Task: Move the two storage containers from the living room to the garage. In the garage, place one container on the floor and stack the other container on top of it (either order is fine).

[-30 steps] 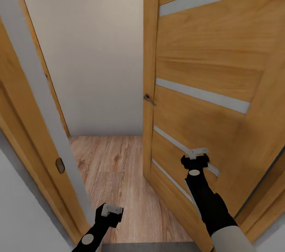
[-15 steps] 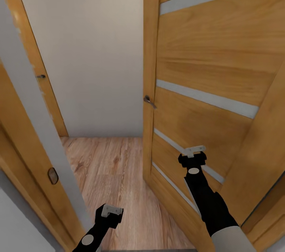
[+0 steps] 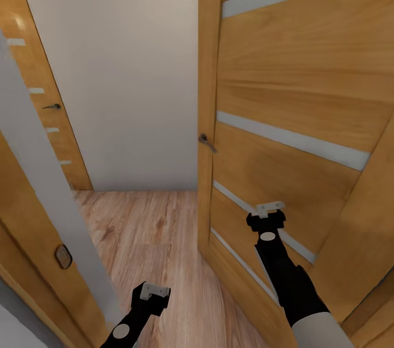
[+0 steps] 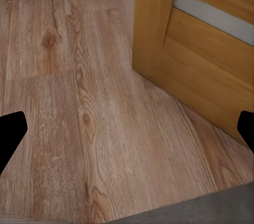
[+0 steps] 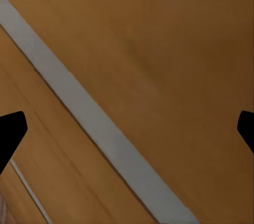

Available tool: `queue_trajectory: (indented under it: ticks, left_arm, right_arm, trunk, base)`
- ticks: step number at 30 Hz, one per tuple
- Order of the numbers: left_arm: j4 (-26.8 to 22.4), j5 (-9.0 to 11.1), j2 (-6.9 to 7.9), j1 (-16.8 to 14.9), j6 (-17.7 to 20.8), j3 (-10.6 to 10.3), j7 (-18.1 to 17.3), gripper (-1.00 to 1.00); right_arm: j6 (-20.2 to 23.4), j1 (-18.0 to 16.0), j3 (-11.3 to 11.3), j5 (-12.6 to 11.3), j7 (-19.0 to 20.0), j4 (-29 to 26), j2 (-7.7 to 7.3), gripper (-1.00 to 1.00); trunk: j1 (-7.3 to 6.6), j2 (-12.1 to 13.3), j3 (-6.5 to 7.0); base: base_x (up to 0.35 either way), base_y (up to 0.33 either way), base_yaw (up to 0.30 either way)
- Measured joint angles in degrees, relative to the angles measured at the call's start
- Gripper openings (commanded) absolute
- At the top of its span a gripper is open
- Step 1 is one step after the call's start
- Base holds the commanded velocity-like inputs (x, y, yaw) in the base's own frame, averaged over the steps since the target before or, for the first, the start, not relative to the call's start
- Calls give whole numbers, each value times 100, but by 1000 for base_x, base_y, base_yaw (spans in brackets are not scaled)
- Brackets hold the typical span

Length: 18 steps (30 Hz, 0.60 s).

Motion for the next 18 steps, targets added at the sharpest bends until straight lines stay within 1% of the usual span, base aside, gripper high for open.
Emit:
queue_trajectory:
  ticks: [2,4,12,13,16,17,18]
  left_arm:
    - [0,-1,0,-1,-7,0,0,100]
    - [-3,6,0,0,-11,0,0,100]
    - [-5,13,0,-1,-16,-1,0,100]
    - [-5,13,0,-1,-16,0,0,100]
    - [0,1,0,-1,-6,0,0,100]
    - [1,0,0,-1,-5,0,0,100]
    - [2,-1,0,-1,-9,0,0,100]
  right_arm:
    - [-8,2,-7,-48,21,11,6,100]
    - [-5,1,-7,-35,9,29,2,100]
    - [-21,-1,-12,-21,14,64,3,100]
    - [-15,-1,-13,-15,13,65,4,100]
    - [-27,4,-83,-119,26,75,8,100]
    - [-27,4,-85,-118,29,76,11,100]
    - [-20,2,-81,-68,21,77,12,100]
  trunk:
    - [-1,-1,-1]
    - [2,0,-1]
    - [3,0,0]
    - [2,-1,0]
    - [-38,-1,-2]
    - [-33,-1,-2]
    - [-11,-1,-1]
  base:
    - [141,0,0]
    - [72,0,0]
    - [17,0,0]
    - [115,0,0]
    - [211,0,0]
    - [190,0,0]
    - [152,0,0]
